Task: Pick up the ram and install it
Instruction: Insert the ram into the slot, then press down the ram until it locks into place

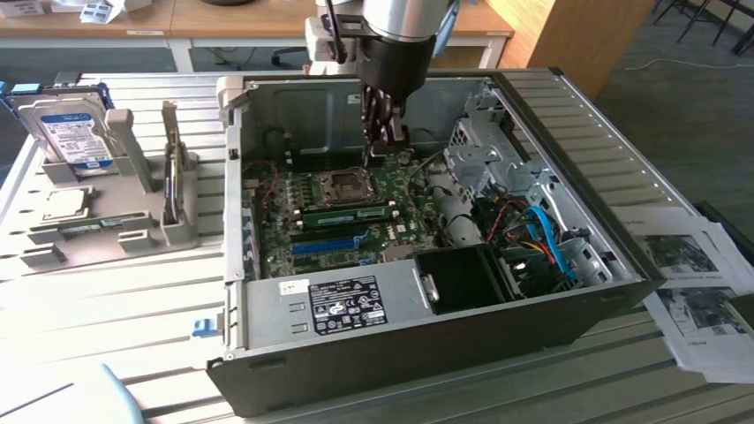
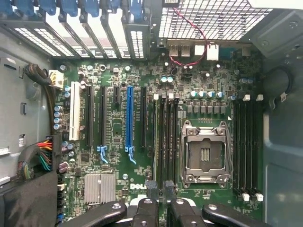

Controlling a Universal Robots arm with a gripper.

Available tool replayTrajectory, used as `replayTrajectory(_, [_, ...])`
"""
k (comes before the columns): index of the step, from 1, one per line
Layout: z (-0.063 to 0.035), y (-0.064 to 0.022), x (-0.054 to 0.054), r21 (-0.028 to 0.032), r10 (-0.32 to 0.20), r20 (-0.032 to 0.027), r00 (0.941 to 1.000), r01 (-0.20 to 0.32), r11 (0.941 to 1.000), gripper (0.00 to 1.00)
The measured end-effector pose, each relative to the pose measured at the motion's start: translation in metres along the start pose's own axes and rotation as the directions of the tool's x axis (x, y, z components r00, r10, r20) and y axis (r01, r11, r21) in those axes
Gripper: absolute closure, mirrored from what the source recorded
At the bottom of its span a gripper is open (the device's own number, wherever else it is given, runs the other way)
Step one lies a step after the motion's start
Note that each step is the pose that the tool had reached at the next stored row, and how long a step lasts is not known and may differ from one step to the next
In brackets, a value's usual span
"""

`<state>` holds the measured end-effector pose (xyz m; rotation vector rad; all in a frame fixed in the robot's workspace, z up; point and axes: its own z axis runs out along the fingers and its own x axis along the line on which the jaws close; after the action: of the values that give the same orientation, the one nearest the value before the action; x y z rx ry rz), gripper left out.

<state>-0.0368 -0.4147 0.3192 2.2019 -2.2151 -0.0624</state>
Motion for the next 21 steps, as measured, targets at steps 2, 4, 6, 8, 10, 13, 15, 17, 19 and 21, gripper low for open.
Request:
replayTrajectory(2, [-0.0016, 0.0001, 0.0, 0.0, 0.0, -0.0001, 1.0, 0.0, 1.0, 0.82])
replayTrajectory(4, [-0.0031, 0.0001, 0.0, 0.0, 0.0, -0.0001, 1.0, 0.0, 1.0, 0.82])
replayTrajectory(6, [-0.0043, 0.0001, -0.0001, 0.0, 0.0, 0.0, 1.0, 0.0, 1.0, 0.82])
replayTrajectory(8, [-0.0049, 0.0001, -0.0001, 0.0, 0.0, 0.0001, 1.0, 0.0, 1.0, 0.82])
replayTrajectory(10, [-0.005, 0.0002, -0.0001, 0.0, 0.0, 0.0, 1.0, 0.0, 1.0, 0.82])
replayTrajectory(13, [-0.005, 0.0002, -0.0001, -0.0001, 0.0, 0.0, 1.0, 0.0, 1.0, 0.82])
replayTrajectory(15, [-0.005, 0.0002, -0.0001, 0.0, 0.0, 0.0, 1.0, 0.0, 1.0, 0.82])
replayTrajectory(17, [-0.005, 0.0002, -0.0001, 0.0, 0.0, 0.0, 1.0, 0.0, 1.0, 0.82])
replayTrajectory(19, [-0.005, 0.0001, -0.0001, 0.0, 0.0, -0.0001, 1.0, 0.0, 1.0, 0.82])
replayTrajectory(21, [-0.005, 0.0002, -0.0001, 0.0, 0.0, 0.0, 1.0, 0.0, 1.0, 0.84])
